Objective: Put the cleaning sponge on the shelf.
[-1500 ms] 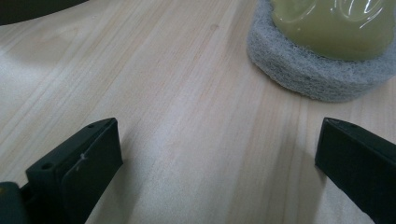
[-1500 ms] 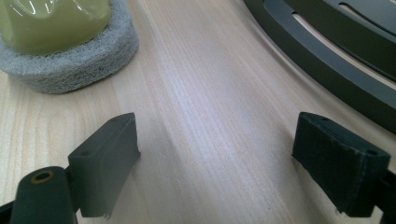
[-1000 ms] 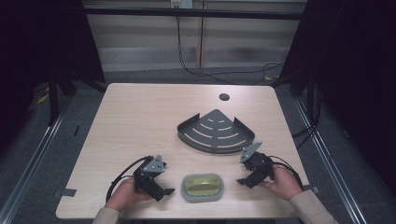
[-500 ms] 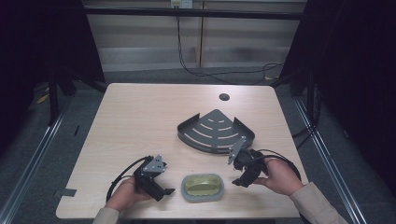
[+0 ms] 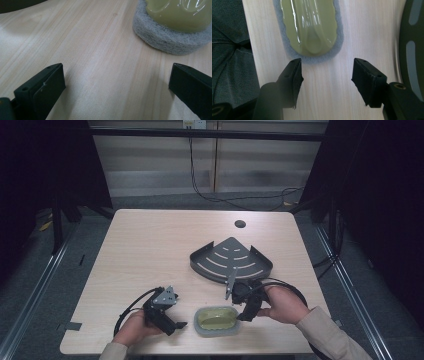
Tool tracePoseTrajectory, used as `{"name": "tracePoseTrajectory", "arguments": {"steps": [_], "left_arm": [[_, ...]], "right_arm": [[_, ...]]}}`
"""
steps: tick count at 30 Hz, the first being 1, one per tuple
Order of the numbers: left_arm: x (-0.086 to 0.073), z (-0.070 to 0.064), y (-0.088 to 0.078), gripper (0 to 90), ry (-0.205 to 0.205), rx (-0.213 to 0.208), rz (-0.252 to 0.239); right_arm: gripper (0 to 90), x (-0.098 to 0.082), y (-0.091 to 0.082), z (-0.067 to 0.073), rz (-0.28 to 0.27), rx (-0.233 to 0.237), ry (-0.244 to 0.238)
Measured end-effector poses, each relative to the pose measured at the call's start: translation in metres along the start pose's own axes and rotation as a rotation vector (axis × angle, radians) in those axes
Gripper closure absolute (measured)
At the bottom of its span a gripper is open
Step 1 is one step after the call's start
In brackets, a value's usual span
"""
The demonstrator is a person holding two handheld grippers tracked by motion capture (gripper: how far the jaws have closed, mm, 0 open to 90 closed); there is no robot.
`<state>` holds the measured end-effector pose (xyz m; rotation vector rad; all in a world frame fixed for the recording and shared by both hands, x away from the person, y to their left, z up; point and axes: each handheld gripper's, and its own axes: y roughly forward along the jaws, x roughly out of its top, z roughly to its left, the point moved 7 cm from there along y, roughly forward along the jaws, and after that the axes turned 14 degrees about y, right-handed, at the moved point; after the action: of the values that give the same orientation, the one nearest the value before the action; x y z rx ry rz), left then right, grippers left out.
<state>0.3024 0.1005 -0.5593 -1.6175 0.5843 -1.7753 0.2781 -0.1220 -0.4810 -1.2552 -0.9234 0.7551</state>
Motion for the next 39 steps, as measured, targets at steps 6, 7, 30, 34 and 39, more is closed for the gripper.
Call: {"name": "tracePoseTrajectory", "arguments": {"steps": [6, 7, 30, 34, 39], "left_arm": [[0.0, 0.0, 0.0, 0.1, 0.0, 0.0, 0.0], [0.0, 0.0, 0.0, 0.1, 0.0, 0.0, 0.0], [0.0, 0.0, 0.0, 0.1, 0.003, 0.001, -0.002], [0.0, 0.0, 0.0, 0.0, 0.003, 0.001, 0.0], [0.0, 0.0, 0.0, 0.0, 0.003, 0.001, -0.002]], "right_arm": [[42.1, 0.01, 0.003, 0.005, 0.008, -0.002, -0.035], [42.6, 0.013, 0.003, 0.007, 0.011, 0.004, -0.032], [60.1, 0.044, 0.026, 0.021, 0.105, 0.008, -0.103], [69.8, 0.042, 0.026, 0.022, 0.118, 0.022, -0.077], [70.0, 0.039, 0.018, 0.02, 0.111, 0.026, -0.065]]}}
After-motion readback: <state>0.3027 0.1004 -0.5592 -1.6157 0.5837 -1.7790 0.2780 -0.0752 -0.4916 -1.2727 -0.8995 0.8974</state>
